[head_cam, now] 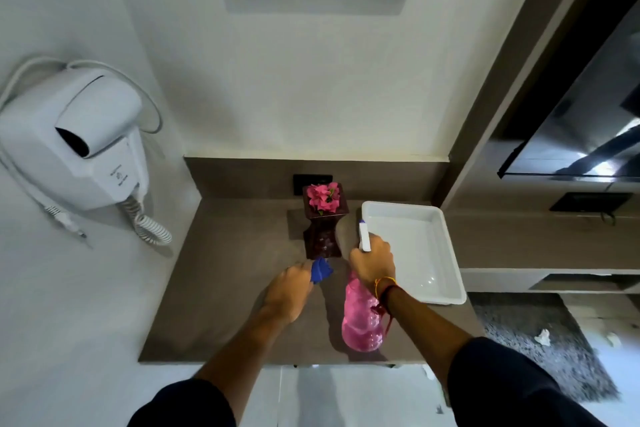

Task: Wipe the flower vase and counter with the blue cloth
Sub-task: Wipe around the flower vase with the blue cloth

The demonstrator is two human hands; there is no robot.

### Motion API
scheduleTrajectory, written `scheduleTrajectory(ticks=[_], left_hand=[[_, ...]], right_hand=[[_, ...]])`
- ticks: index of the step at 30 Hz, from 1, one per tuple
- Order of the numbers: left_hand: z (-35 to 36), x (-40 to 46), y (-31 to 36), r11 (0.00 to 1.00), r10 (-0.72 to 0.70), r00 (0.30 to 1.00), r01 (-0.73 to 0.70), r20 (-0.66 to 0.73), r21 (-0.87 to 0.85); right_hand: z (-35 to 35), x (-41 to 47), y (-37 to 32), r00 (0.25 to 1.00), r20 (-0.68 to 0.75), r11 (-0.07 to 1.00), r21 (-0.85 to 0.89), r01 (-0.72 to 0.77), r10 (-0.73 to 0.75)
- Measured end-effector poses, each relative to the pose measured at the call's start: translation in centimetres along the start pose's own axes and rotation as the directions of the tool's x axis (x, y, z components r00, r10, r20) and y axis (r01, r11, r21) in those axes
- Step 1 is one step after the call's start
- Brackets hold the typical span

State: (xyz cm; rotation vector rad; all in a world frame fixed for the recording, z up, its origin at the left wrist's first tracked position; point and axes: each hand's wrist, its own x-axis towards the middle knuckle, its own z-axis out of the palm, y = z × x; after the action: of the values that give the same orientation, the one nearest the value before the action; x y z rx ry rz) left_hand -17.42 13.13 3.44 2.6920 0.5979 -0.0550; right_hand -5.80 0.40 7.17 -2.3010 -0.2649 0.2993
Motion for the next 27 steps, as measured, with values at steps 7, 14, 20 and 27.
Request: scheduleTrajectory(ticks=[7,14,20,27], left_hand=[[1.0,3.2,4.6,0.949,0.196,0.980,-0.182,-0.032,0.256],[3.1,5.3,6.7,0.947,0.187,0.982,-0.179,-0.005,0.265],[4.6,6.7,5.9,0.945,0.201,0.979,-0.188,-0.024,0.267],[4.0,6.9,7.2,0.943,0.147,0.989,-0.140,0.001,0.301]], right_hand=[[-8.6,5.5,2.3,0.973,-0.208,0.985,0.121,0.125,-0.097],[-11.1,9.9,8.7,0.959,-0.284,0.991,0.123,0.057,-0.020],[-10.9,13.3,12.0,0.987,-0.163,0.974,0.222,0.039,-0.002],[-13.3,12.8,14.3,0.999,0.017,0.988,0.150,0.047,-0.050]])
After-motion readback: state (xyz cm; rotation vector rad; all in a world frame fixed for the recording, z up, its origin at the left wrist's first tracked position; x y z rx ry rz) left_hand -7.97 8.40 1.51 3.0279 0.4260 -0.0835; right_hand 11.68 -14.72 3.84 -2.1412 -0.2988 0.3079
